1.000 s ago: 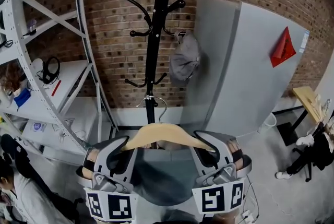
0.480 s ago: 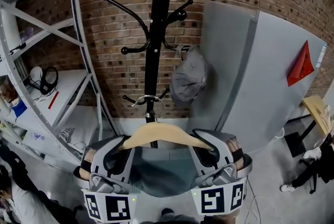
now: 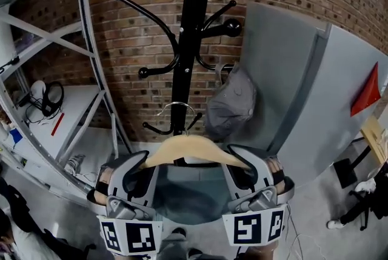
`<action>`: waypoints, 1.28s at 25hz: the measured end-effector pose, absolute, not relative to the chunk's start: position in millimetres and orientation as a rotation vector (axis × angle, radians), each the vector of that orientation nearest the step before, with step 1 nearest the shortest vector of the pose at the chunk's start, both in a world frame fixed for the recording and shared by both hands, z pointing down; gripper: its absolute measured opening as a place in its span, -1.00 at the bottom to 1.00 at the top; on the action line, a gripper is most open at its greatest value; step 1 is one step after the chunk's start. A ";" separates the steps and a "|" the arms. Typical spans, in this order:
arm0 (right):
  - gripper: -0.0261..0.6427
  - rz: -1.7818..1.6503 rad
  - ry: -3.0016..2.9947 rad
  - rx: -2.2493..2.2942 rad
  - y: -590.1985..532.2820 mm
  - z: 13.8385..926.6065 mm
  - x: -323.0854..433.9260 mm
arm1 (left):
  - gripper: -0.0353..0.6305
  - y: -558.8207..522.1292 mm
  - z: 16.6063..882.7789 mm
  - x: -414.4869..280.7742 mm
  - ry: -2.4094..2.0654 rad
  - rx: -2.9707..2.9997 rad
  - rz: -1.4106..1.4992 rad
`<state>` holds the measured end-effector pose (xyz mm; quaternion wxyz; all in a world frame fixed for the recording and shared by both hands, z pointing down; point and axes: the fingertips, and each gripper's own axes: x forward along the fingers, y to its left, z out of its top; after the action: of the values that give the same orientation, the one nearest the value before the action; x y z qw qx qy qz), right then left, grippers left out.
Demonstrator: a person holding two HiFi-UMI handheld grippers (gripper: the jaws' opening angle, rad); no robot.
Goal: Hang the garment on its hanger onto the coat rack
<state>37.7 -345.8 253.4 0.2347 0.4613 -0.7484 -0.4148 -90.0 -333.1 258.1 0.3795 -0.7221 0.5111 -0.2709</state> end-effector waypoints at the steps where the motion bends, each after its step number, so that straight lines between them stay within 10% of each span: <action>1: -0.69 -1.135 -2.050 1.274 -353.2 252.9 37.1 | -0.60 -341.2 257.4 -90.6 1.300 -1.845 -0.687; 32: -0.69 -0.946 -1.900 1.305 -493.5 283.5 8.6 | -0.60 -505.4 284.7 -117.5 1.184 -1.953 -0.708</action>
<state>8.6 -493.5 283.5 0.3195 0.4964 -0.7226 -0.3597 -117.5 -505.4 284.7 0.3667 -0.7599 0.4606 -0.2755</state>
